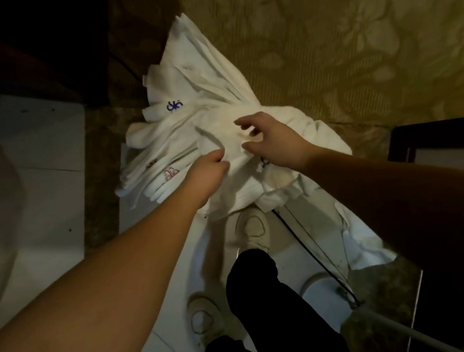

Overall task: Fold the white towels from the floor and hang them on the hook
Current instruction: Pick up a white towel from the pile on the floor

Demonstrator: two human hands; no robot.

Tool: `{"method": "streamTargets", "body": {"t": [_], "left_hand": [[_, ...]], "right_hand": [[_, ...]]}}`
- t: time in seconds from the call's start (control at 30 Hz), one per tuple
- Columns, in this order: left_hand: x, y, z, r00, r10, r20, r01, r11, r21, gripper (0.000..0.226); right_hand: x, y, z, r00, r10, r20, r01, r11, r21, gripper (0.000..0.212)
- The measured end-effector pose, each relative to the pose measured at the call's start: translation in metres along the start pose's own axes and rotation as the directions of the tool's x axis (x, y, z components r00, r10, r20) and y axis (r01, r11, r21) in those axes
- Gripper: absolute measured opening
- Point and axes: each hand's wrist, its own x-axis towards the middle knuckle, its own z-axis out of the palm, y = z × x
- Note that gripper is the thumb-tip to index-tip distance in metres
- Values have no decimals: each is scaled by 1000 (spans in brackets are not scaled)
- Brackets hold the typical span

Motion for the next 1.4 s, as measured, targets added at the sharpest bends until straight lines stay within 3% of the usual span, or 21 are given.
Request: {"method": "streamTargets", "body": {"t": [0.07,0.13,0.27,0.37,0.5,0.83,0.93,1.0,1.13,1.23,1.3,1.4], "left_hand": [[-22,7,-12,998,22,56,-23,1000,19,22],[-48,13,-28,993,55,100,-61,996,59,23],[-100,26,-56,977,103,185,-137,974,180,28],[-143,35,-76,968,139,207,-183,961,209,14],[-206,38,-100,964,211,163,-253,919,301,35],[-387,15,-156,932,354,-72,-346,932,107,17],[-435,2,-168,889,388,-243,-356,920,164,37],[-468,-7,-170,850,403,-339,-364,915,174,42],[-538,-15,-157,806,473,-357,-467,878,108,30],[-587,-16,-137,776,553,-303,-488,832,265,54],[-617,-19,-126,702,593,-395,-473,803,364,65],[-674,-32,-112,553,592,-587,-459,804,378,58]], "right_hand": [[0,-30,-17,976,-153,157,169,981,-94,61],[-4,-63,-30,914,-206,349,295,928,-226,65],[-21,-119,-47,820,-132,557,448,753,-481,56],[-49,-157,-50,782,-93,617,521,641,-564,51],[-98,-197,-49,812,-98,575,526,549,-649,39],[-235,-293,-58,908,-346,239,367,379,-849,31],[-279,-321,-63,883,-446,144,343,403,-849,20],[-310,-340,-64,875,-473,109,357,477,-803,15],[-375,-385,-51,837,-543,72,424,559,-712,20],[-430,-420,-38,778,-620,106,496,501,-709,13],[-469,-440,-32,729,-668,150,548,439,-712,8],[-529,-459,-26,664,-730,162,588,376,-716,8]]}}
